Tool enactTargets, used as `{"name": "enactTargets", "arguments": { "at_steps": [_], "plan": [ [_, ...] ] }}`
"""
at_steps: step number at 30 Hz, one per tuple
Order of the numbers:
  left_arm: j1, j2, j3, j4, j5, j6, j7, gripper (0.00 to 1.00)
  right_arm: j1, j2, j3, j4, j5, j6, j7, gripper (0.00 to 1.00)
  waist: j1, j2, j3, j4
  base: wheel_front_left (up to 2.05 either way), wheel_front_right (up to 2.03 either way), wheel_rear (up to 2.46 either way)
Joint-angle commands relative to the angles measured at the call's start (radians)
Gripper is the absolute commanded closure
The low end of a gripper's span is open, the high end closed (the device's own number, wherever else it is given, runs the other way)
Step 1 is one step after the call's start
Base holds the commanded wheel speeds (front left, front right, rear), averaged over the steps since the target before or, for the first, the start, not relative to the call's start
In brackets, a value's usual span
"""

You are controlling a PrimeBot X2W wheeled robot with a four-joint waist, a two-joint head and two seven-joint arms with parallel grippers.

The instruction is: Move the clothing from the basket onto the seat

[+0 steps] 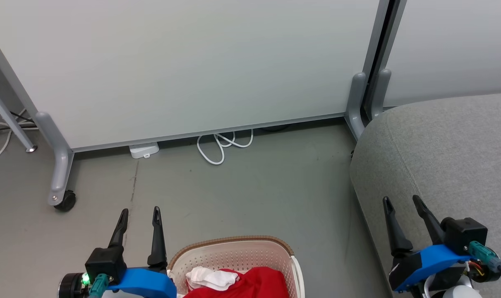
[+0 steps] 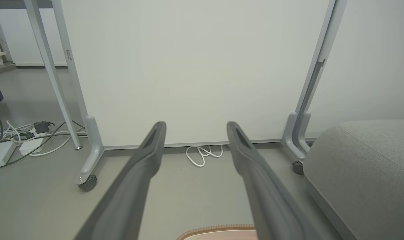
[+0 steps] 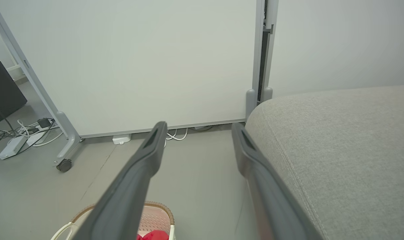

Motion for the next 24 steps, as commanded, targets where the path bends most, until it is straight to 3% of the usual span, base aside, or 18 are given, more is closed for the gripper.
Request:
{"name": "enactTargets", "arguments": {
  "at_steps": [1,24],
  "plan": [
    [0.003,-0.001,-0.002,0.001,0.018,0.000,-0.007,0.00,-0.013,-0.006,0.000,0.000,-0.019,0.002,-0.007,0.00,0.0000,0.0000,-0.001,0.000,0.00,0.00,0.00],
    [0.009,-0.004,-0.009,0.021,0.028,0.003,-0.011,0.00,-0.012,-0.006,0.009,-0.004,-0.014,0.002,-0.011,0.00,0.0000,0.0000,0.012,-0.005,0.00,0.00,0.00]
  ]
}}
